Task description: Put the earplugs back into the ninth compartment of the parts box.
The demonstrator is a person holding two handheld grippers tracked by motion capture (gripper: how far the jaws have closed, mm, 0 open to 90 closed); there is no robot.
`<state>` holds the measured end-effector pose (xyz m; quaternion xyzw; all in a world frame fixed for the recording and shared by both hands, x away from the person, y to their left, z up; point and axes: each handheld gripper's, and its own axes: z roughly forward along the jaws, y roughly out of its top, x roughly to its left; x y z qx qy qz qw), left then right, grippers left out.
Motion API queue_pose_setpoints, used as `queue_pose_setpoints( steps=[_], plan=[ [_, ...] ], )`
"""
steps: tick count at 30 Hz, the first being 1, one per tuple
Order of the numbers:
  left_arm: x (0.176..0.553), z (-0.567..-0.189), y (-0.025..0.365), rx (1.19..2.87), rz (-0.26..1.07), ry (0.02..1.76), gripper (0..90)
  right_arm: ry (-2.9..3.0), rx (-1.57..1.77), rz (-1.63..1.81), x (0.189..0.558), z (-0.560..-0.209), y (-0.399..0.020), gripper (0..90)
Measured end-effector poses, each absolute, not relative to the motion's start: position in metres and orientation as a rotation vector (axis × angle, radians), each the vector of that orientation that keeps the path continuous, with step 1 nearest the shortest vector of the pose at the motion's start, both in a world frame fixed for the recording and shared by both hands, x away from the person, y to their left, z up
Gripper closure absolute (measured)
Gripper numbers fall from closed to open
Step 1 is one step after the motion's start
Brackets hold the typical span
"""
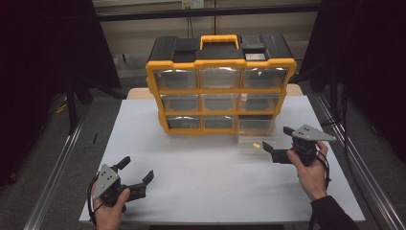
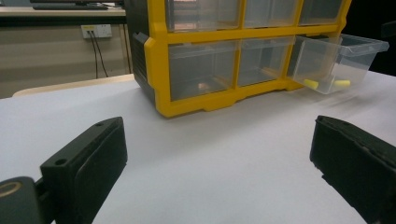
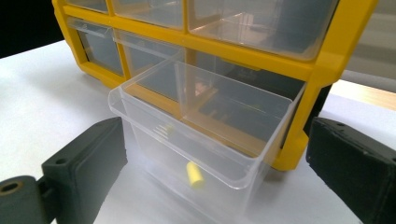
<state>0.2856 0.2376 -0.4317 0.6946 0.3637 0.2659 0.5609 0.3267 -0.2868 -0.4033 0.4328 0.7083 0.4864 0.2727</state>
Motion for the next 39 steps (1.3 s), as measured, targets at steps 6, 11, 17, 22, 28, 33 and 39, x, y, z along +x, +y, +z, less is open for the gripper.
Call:
queue_pose_setpoints(
  steps=[6, 11, 17, 22, 28, 33, 39],
  plan=[
    [0.285, -0.432, 0.239, 1.640, 0.628, 0.853, 4.1, 1.874, 1.170, 1.300, 0.319, -0.409, -0.287, 4.1],
    [0.286, -0.433, 0.239, 1.635, 0.627, 0.863, 4.1, 1.879, 1.189, 1.298, 0.313, -0.418, -0.288, 4.1],
    [0.285, -0.433, 0.241, 1.634, 0.621, 0.861, 4.0, 1.861, 1.203, 1.309, 0.304, -0.424, -0.290, 4.1],
    [0.283, -0.432, 0.241, 1.630, 0.629, 0.859, 4.0, 1.819, 1.198, 1.328, 0.293, -0.425, -0.294, 4.2],
    [0.281, -0.430, 0.238, 1.626, 0.626, 0.846, 4.1, 1.788, 1.242, 1.348, 0.274, -0.434, -0.303, 4.7],
    [0.281, -0.430, 0.238, 1.626, 0.632, 0.847, 4.0, 1.780, 1.247, 1.365, 0.264, -0.436, -0.306, 4.8],
    [0.282, -0.430, 0.238, 1.623, 0.633, 0.851, 4.0, 1.798, 1.232, 1.369, 0.267, -0.436, -0.306, 5.0]
  ],
)
